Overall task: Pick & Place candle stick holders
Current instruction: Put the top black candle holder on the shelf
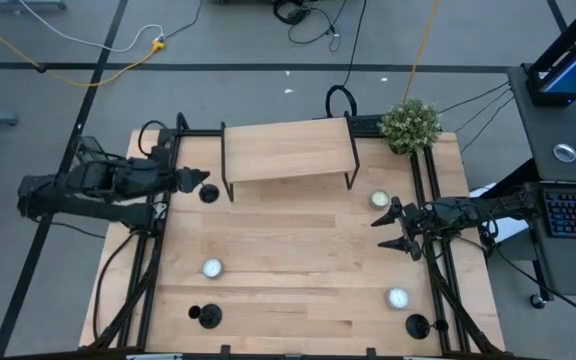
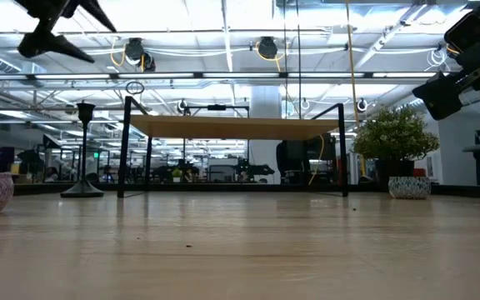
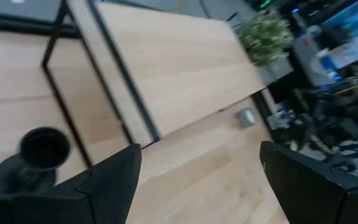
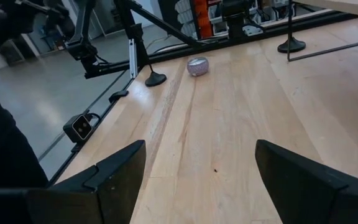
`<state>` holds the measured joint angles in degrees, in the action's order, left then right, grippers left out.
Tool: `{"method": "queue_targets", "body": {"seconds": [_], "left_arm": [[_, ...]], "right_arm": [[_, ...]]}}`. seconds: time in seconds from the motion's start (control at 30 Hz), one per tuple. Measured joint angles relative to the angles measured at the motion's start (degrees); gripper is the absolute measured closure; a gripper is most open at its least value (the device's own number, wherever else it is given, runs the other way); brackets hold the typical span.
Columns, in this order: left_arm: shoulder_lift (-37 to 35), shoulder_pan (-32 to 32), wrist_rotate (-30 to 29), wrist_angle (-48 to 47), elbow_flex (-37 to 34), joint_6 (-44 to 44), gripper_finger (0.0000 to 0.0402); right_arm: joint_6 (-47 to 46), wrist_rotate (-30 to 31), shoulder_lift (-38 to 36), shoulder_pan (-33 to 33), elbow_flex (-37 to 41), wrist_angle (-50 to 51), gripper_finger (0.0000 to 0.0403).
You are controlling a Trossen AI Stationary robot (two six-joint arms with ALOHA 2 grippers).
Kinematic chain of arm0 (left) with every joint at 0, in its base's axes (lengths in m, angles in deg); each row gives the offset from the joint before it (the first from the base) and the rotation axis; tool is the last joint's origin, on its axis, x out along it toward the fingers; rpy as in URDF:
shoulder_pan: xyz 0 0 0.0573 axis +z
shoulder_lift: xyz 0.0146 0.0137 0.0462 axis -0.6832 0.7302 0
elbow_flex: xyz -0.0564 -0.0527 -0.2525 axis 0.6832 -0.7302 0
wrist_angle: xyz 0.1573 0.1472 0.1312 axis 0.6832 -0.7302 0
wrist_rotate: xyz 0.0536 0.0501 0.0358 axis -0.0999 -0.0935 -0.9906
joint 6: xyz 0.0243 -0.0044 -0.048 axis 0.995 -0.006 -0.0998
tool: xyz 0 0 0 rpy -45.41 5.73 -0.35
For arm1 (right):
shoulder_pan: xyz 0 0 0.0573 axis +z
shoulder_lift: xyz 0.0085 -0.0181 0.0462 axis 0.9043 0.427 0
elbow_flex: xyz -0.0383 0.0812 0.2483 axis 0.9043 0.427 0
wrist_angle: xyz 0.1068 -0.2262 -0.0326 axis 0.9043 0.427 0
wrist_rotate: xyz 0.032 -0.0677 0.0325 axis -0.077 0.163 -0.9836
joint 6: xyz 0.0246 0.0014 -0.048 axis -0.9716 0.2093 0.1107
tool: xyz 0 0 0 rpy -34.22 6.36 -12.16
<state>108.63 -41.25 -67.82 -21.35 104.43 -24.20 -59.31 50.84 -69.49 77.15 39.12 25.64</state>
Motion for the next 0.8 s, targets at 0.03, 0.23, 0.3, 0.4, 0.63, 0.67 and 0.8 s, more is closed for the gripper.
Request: {"method": "queue_targets", "body": {"seconds": [0.03, 0.23, 0.3, 0.4, 0.63, 0.67, 0.8], "left_arm": [[0.0, 0.56, 0.59, -1.12, 0.01, -0.53, 0.0066], [3.86, 4.5, 3.68, -15.68, 5.5, -1.29, 0.0066], [6.49, 6.1, 3.63, -21.72, 9.22, -1.13, 0.0066], [11.38, 8.65, 3.67, -30.41, 14.76, 0.29, 0.0066], [22.5, 14.37, 4.23, -39.97, 20.79, 7.58, 0.0066], [23.51, 15.05, 4.9, -39.86, 20.79, 9.58, 0.0066], [27.1, 16.72, 6.12, -39.95, 20.81, 16.45, 0.0066]], "right_arm": [[0.1, 0.03, -0.02, 0.0, 0.0, 0.0, 0.011], [0.19, 0.32, -0.02, 0.0, 0.0, 0.0, 0.011], [0.19, 1.68, 0.0, 0.0, 0.0, 0.0, 0.011], [0.22, 4.26, 0.0, 0.0, 0.0, 0.0, 0.011], [0.21, 5.74, 0.0, 0.0, -0.01, 0.0, 0.011], [0.21, 5.75, -0.01, 0.0, -0.02, 0.0, 0.011], [0.02, 5.74, 0.0, 0.0, -0.02, 0.0, 0.011]]}}
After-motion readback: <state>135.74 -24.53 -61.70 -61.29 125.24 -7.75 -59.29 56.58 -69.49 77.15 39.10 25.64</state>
